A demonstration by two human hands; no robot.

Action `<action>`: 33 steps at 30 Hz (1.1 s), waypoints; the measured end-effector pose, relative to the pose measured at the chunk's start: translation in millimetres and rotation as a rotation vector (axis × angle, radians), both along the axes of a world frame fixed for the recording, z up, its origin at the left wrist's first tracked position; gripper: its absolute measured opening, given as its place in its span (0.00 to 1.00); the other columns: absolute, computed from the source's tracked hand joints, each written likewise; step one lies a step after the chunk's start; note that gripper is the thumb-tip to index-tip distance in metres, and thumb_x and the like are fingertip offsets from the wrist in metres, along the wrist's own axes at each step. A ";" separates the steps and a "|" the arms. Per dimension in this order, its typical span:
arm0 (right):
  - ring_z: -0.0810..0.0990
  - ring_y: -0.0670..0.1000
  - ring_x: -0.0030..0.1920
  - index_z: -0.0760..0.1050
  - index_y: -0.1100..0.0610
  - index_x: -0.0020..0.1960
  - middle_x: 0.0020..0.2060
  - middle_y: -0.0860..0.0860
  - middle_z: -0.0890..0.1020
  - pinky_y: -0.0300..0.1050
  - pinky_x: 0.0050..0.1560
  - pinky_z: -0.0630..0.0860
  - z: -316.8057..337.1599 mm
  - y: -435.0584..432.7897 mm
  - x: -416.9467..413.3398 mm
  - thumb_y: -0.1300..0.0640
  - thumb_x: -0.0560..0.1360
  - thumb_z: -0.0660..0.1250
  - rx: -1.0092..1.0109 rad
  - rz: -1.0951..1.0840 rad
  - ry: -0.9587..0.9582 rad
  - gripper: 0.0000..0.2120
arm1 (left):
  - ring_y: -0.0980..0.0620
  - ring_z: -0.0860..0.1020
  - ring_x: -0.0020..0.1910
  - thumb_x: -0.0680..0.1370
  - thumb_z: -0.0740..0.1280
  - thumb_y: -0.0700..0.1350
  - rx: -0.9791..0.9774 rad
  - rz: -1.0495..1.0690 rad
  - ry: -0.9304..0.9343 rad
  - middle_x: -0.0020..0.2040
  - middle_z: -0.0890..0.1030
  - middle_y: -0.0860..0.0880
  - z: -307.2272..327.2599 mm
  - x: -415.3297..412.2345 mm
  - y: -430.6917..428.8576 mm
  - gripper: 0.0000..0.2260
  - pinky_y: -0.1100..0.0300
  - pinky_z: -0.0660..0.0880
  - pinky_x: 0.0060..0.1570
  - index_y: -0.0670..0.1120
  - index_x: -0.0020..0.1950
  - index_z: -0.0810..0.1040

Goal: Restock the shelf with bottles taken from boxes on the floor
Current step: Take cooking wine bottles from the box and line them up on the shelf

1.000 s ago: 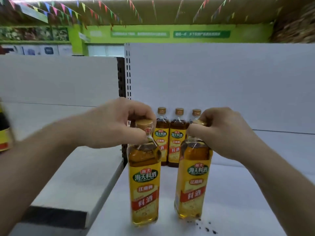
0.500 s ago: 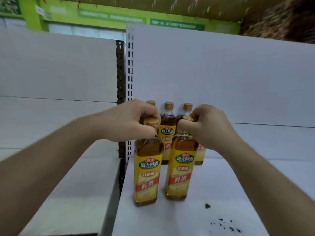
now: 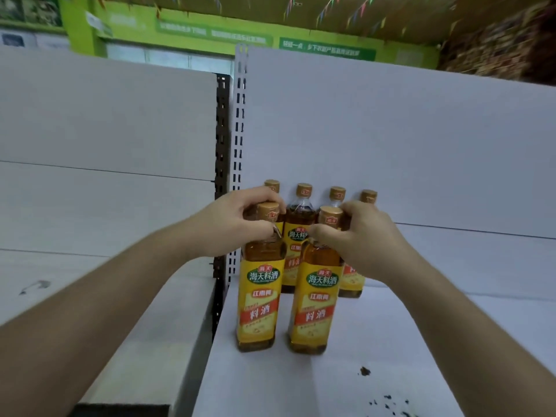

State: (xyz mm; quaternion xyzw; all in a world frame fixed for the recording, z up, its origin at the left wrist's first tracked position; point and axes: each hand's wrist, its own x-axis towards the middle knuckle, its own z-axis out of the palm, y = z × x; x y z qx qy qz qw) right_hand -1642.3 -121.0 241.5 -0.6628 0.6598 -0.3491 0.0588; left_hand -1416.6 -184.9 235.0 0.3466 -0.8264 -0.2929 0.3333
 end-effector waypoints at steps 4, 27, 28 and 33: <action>0.81 0.42 0.37 0.74 0.47 0.58 0.40 0.45 0.81 0.36 0.29 0.76 -22.0 14.3 -8.7 0.33 0.70 0.73 0.013 0.026 -0.155 0.25 | 0.54 0.81 0.48 0.73 0.73 0.57 -0.027 0.161 0.106 0.45 0.78 0.54 -20.2 5.5 14.4 0.18 0.47 0.83 0.47 0.68 0.61 0.75; 0.80 0.43 0.55 0.62 0.41 0.65 0.54 0.34 0.76 0.43 0.56 0.79 -144.9 -3.9 -14.8 0.46 0.79 0.71 0.206 0.130 -0.363 0.22 | 0.57 0.82 0.46 0.74 0.75 0.59 0.168 0.481 0.062 0.51 0.83 0.55 -146.9 -6.4 28.0 0.17 0.64 0.77 0.43 0.56 0.57 0.75; 0.80 0.44 0.56 0.61 0.41 0.66 0.55 0.35 0.76 0.44 0.58 0.79 -146.2 -8.0 -14.4 0.46 0.79 0.71 0.207 0.130 -0.360 0.22 | 0.58 0.82 0.46 0.75 0.74 0.59 0.167 0.480 0.066 0.51 0.83 0.56 -146.5 -8.4 26.4 0.17 0.65 0.77 0.43 0.55 0.58 0.74; 0.80 0.47 0.62 0.62 0.42 0.68 0.61 0.40 0.78 0.50 0.64 0.79 -149.9 -24.3 -12.4 0.47 0.81 0.68 0.202 0.132 -0.336 0.21 | 0.59 0.81 0.48 0.77 0.72 0.58 0.154 0.465 0.055 0.54 0.80 0.58 -144.3 -17.6 15.7 0.17 0.68 0.75 0.40 0.54 0.60 0.73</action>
